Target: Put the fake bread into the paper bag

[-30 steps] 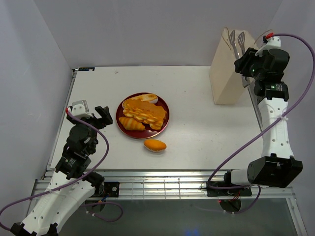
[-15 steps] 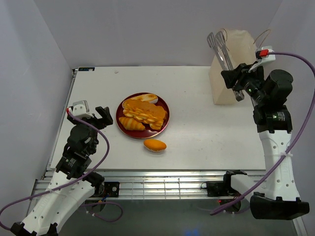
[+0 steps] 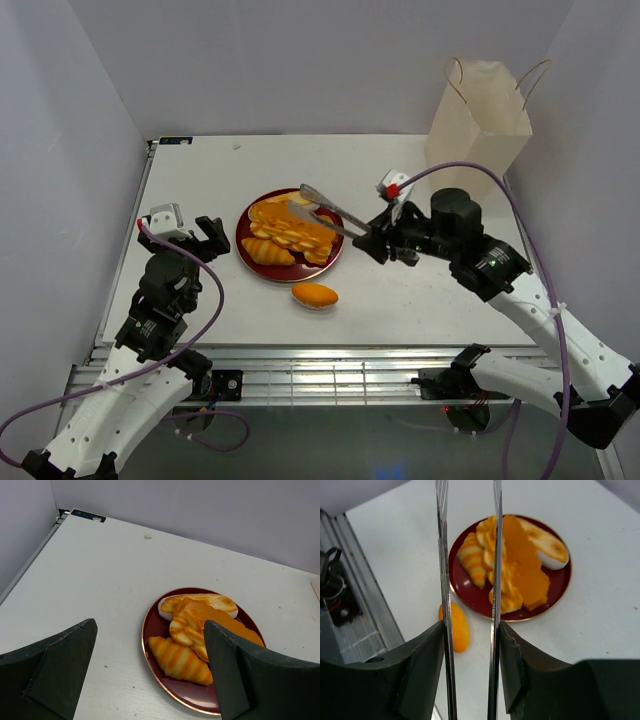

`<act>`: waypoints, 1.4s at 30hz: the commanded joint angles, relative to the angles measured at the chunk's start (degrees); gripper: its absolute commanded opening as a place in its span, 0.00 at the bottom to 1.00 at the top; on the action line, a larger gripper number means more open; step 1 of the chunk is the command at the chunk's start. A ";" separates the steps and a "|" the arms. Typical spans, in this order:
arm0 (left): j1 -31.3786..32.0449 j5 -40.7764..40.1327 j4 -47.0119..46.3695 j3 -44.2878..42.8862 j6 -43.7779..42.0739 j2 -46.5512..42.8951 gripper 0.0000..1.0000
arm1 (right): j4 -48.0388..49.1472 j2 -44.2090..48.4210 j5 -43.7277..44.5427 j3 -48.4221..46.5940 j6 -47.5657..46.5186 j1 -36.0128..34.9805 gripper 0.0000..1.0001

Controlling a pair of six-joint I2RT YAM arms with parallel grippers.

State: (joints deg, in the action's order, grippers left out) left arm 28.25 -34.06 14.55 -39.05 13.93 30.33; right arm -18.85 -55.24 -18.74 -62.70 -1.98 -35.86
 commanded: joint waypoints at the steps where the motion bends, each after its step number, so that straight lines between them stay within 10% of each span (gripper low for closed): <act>1: 0.23 -0.92 -0.39 0.20 -0.57 0.08 0.98 | -6.43 -1.61 8.70 0.73 -5.75 -9.38 0.51; 12: 0.23 -0.65 -0.57 0.29 -0.57 0.52 0.98 | -19.90 -5.66 23.14 3.72 -6.46 -24.69 0.52; 42: 0.23 0.31 -0.57 0.20 -0.57 -0.36 0.98 | -21.23 -17.18 30.26 0.82 -6.81 -29.54 0.56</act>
State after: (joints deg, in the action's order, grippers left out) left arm 28.25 -34.09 14.55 -39.05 13.78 30.52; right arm -41.87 -71.99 10.24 -59.40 -7.99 -65.01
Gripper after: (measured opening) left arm 0.979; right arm 0.561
